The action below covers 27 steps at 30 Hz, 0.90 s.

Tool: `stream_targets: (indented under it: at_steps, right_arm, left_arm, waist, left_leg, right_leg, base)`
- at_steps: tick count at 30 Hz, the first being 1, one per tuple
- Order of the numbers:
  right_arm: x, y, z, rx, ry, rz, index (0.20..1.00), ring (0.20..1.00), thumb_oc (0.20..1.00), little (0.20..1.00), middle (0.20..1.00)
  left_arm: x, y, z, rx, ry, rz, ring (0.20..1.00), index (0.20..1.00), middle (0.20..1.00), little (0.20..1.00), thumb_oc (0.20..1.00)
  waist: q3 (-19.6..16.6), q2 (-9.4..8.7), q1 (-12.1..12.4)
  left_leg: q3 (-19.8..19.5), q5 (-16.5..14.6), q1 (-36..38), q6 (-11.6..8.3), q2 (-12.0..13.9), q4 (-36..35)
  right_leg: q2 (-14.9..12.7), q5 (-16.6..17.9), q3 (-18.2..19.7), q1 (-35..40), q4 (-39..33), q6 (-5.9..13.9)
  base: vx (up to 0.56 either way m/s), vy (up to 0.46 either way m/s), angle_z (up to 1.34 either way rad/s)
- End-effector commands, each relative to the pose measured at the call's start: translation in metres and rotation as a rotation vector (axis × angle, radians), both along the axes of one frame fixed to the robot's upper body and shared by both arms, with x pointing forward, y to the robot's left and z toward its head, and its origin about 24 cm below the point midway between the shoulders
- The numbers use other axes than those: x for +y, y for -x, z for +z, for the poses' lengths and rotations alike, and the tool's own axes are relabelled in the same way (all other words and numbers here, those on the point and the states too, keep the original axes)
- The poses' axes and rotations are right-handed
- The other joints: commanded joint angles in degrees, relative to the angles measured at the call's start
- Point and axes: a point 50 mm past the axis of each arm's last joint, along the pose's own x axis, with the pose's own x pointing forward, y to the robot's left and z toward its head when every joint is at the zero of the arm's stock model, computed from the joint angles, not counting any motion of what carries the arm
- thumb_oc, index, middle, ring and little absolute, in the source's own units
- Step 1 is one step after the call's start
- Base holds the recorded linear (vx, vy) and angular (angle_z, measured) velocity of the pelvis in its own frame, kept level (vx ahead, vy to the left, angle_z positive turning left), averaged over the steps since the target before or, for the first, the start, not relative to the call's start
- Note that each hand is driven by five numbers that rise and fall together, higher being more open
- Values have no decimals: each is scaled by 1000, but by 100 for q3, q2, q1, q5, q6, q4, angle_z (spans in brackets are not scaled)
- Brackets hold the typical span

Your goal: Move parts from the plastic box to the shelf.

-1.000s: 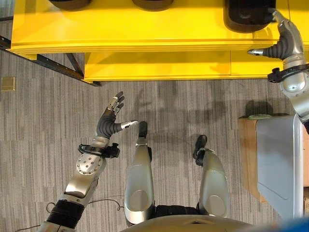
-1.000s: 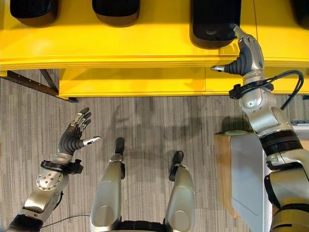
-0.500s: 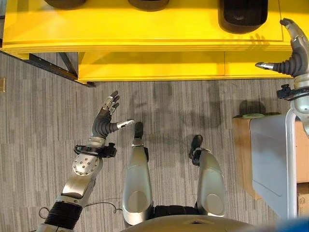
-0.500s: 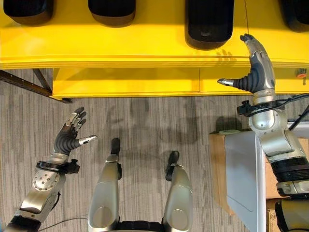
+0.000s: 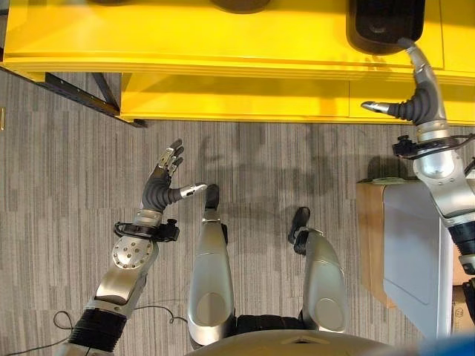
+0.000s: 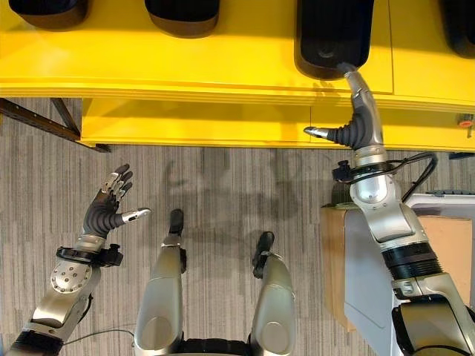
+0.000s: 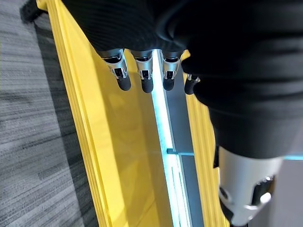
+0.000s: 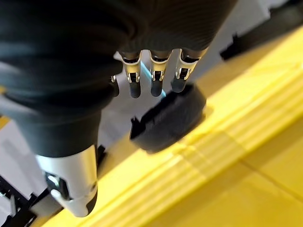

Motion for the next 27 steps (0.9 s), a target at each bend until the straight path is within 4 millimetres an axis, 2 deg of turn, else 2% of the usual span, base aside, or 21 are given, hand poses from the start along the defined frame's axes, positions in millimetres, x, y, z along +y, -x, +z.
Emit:
stream_targets:
  at_steps: [1,8,21,27]
  right_arm:
    - [5,-3,25,-87,-42,48,1000,1000,1000,1000,1000]
    - [14,-11,10,-9,-71,83,1000,1000,1000,1000,1000]
    - [-6,-22,6,39,-127,-5,1000,1000,1000,1000,1000]
    - [-9,-26,9,46,-131,-14,1000,1000,1000,1000,1000]
  left_arm:
    - [6,10,13,-70,-32,19,1000,1000,1000,1000,1000]
    - [7,11,13,-71,-31,28,1000,1000,1000,1000,1000]
    - [7,11,14,-76,-29,28,1000,1000,1000,1000,1000]
    - [7,11,14,-72,-27,25,1000,1000,1000,1000,1000]
  waist:
    - [-224,-152,23]
    - [-206,-148,41]
    - [-206,-171,80]
    - [-206,-169,94]
  left_leg:
    - [86,-589,24,161,29,499]
    - [85,-596,-54,166,21,533]
    - [44,-610,-159,181,7,569]
    - [31,-617,-185,185,-3,578]
  right_leg:
    - [57,438,284,220,-364,10]
    - [47,455,288,186,-392,6]
    - [44,465,265,119,-369,9]
    - [52,461,256,103,-368,4]
  base:
    - [0,0,0]
    - [0,0,0]
    - [0,0,0]
    - [0,0,0]
